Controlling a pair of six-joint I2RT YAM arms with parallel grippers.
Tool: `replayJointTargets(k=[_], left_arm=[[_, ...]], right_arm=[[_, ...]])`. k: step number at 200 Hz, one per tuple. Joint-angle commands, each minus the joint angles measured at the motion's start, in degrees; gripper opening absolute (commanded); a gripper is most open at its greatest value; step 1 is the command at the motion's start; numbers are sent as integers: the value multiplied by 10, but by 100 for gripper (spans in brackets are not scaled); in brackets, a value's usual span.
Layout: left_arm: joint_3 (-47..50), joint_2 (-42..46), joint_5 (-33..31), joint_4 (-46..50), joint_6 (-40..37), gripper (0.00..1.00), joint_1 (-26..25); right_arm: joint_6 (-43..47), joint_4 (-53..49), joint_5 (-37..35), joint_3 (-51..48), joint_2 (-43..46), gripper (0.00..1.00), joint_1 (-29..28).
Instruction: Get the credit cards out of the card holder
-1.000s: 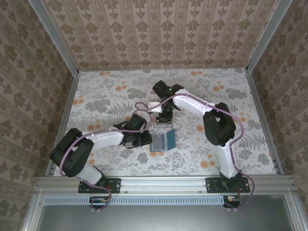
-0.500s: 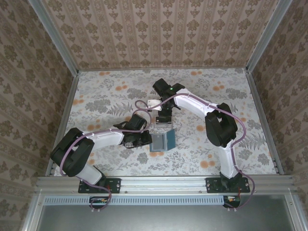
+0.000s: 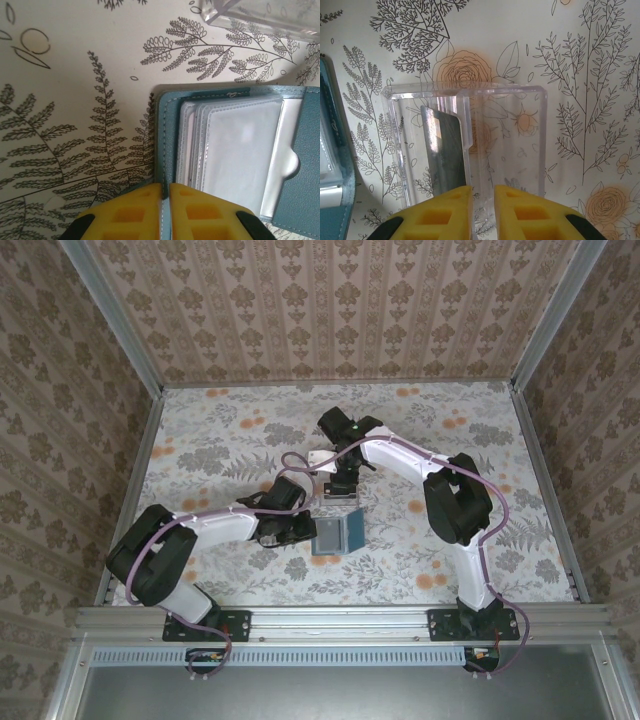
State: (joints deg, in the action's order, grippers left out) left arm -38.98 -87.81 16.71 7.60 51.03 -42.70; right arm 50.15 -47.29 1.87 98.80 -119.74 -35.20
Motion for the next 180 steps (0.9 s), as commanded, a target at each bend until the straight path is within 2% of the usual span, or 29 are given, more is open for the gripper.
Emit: replayJointTargets(k=[1,70,96,129,159,168,180], left_arm=[[-10,-11,6,10,1,14,-4],[-12,-12,6,10,1,14,-6],[-12,-12,6,9,1,14,-7],[-10,-12,4,5,3,14,-7],[-10,-6,2,11,2,13,-8],[-9,-5,2,14,1,13,-9],[-6,-3,2,14,3,13,-10]], right_arm=[[-7,2,-3,-11,-7,21,-2],[-24,18,4,-20,25,21,-4],[-64,34,3,-22,55,22,-4],[-240,80,-13,-53,96,27,-4],[-455,127,-25,-116,160,25,-5],[-528,135,-17,-138,182,23,-5],[-607,156,32,-181,211,23,-5]])
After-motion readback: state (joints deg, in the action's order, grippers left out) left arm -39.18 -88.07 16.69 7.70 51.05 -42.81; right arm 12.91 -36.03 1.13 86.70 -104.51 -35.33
